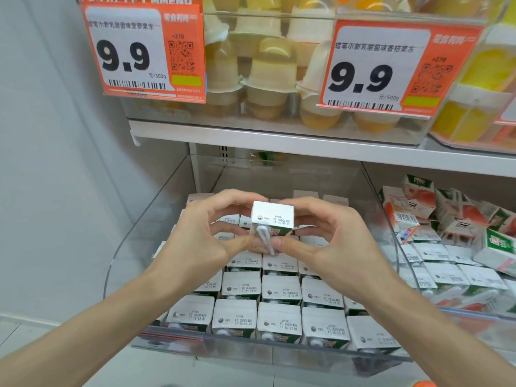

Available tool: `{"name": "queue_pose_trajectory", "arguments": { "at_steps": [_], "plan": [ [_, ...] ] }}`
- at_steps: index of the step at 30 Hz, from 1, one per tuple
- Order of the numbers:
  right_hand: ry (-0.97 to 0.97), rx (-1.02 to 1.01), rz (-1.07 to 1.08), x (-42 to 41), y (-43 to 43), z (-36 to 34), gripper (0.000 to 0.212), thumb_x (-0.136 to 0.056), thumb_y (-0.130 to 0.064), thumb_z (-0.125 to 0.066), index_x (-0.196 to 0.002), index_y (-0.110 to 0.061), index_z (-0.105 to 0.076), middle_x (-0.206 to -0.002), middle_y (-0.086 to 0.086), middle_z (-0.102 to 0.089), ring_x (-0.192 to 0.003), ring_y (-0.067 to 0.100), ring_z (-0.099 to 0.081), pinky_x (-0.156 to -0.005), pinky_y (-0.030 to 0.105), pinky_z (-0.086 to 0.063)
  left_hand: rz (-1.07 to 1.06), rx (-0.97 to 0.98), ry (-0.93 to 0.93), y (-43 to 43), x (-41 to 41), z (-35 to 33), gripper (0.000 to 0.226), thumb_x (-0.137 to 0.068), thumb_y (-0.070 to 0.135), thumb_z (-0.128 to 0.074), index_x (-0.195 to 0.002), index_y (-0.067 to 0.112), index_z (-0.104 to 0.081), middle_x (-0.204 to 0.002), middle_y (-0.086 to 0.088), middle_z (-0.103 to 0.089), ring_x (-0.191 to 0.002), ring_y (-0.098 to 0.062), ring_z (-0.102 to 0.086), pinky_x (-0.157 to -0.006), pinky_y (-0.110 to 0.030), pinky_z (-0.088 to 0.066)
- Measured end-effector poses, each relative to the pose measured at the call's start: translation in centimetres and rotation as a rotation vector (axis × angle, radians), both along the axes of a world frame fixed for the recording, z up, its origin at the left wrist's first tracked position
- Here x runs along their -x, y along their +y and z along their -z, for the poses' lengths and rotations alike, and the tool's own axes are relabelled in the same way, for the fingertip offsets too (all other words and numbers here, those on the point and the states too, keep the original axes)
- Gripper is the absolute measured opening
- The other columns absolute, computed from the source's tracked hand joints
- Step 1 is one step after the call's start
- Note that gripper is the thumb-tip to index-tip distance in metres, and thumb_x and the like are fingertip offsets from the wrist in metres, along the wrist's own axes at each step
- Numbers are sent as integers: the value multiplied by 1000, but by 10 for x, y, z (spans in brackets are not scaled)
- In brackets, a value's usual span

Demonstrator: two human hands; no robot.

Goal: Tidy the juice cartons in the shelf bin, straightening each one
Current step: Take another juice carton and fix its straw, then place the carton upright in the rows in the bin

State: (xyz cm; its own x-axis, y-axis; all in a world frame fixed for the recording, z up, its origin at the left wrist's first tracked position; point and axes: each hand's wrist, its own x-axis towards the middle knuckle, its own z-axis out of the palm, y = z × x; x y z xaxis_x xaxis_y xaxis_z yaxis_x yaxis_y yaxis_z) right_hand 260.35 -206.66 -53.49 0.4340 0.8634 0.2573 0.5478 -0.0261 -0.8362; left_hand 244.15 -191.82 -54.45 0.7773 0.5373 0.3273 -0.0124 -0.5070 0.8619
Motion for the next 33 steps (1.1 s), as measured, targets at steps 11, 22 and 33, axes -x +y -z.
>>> {"name": "queue_pose_trajectory", "arguments": {
  "at_steps": [11,22,33],
  "plan": [
    [-330,-3,2,-12,-11,-8,42,-91,-49,-72,-131,-38,-65,-118,-24,-67,-116,-2,-61,-98,22,-50,-22,-96,6,-8,-21,-2,37,-80,31,-83,-116,31,-79,-107,19,-77,-102,-3,-74,-90,-20,-59],
    [-579,334,410,-64,-12,-31,25,-102,-20,-69,-88,-2,-59,-61,-6,-52,-60,20,-53,-55,38,-45,-50,-263,160,14,-87,7,36,-100,17,-72,-133,30,-70,-122,21,-73,-112,7,-66,-108,-30,-54],
    [-638,659,367,-83,-6,-44,47,-103,-9,-57,-147,-20,-45,-130,14,-61,-111,38,-62,-77,36,-46,97,-390,458,33,-131,15,33,-100,29,-72,-133,29,-70,-138,8,-64,-127,-15,-58,-103,-30,-47]
  ]
}}
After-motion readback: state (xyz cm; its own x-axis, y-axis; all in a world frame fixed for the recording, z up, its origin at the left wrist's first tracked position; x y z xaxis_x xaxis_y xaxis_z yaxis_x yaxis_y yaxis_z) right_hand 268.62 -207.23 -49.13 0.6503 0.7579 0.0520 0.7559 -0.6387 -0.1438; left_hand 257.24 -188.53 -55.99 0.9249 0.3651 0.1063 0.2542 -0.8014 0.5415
